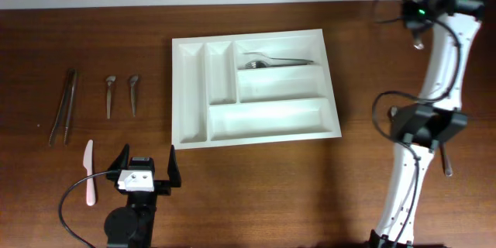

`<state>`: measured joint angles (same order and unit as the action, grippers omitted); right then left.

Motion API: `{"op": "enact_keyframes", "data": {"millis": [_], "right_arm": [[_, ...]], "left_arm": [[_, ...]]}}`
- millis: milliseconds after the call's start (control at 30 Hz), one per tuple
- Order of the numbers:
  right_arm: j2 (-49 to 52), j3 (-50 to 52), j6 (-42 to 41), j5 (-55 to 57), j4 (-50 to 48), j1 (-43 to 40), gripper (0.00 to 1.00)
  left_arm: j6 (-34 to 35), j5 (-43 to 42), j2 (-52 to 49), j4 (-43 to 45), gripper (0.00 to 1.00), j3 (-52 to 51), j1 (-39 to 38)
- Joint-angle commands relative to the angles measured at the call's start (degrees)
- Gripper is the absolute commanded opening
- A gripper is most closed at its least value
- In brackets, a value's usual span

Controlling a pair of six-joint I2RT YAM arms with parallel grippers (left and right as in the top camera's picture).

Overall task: Pack container
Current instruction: 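Lift the fork and carry it left over the tray's upper compartment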

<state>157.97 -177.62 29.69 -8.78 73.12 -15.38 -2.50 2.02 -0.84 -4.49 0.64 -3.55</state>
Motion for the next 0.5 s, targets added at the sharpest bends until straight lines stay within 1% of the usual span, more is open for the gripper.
{"op": "enact_keyframes", "data": {"millis": [0,300,467], "right_arm": [[-1.8,-2.4,6.8,-2.8,1.3,6.6,0.04],[-1.8,-2.4,17.9,-2.9,7.3,18.1,0.04],[-1.7,-2.3,24.3,-5.3,13.7,23.1,0.04]], "left_arm": [[0.3,0.8,0.5,-0.1,0.99,-0.1,0.3],[0.3,0.8,0.5,-0.1,0.99,-0.1,0.3],[0.3,0.8,0.5,-0.1,0.99,-0.1,0.3]]}}
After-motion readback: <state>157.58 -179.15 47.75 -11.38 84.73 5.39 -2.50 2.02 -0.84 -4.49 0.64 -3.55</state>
